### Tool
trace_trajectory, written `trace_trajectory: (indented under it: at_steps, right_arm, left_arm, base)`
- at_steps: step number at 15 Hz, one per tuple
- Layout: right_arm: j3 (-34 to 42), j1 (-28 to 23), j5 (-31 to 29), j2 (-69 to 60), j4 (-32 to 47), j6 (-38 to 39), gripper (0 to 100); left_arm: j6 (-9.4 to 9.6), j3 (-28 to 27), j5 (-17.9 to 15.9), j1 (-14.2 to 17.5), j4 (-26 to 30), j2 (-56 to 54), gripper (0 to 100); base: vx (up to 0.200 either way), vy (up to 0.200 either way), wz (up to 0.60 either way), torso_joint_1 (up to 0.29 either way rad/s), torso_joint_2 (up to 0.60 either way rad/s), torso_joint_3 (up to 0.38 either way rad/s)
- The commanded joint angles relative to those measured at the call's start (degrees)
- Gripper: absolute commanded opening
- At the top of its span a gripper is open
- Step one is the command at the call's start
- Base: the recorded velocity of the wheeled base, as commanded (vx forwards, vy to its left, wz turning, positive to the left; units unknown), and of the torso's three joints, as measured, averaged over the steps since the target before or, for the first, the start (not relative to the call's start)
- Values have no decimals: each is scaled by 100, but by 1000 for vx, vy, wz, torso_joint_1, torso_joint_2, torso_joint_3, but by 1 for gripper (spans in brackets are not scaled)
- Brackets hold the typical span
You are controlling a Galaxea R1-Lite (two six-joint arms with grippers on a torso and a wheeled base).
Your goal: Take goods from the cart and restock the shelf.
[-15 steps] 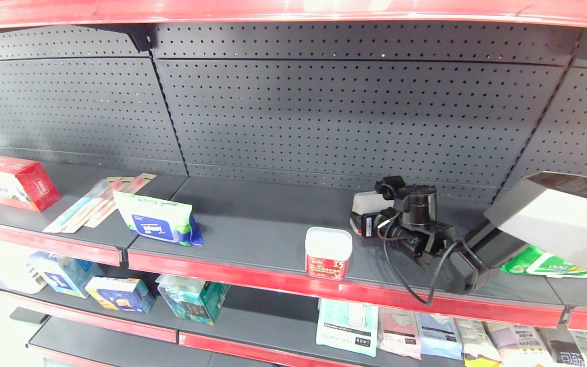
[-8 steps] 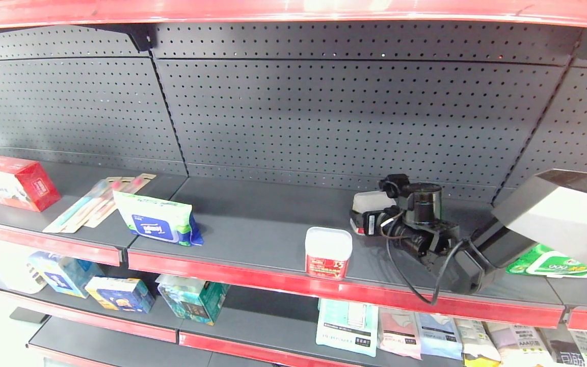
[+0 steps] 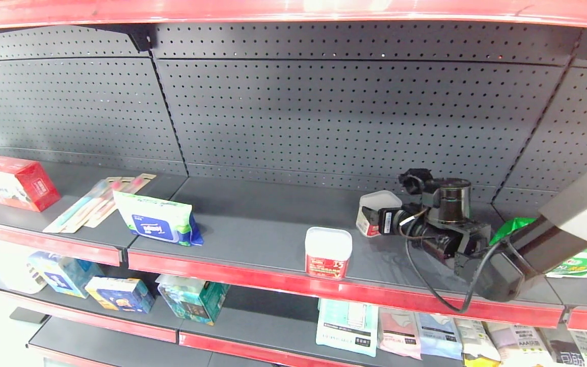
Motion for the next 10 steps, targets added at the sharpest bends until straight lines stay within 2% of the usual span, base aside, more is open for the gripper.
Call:
trace_trajectory:
  at_steps: [1,6,10]
  right_arm:
    - [119,27,1,-238,-7,4,100]
    - [224,-9,1,-564,20,39,100]
    - [189,-483,203,-748,160,30,100]
  left_arm:
    - [0,0,3,1,-1,9,100]
    - [0,0,3,1,-1,0,100]
    - [0,0,3,1,-1,0,100]
  base:
    - [0,0,0,0,0,0]
    - [0,0,0,0,0,0]
    - [0,0,0,0,0,0]
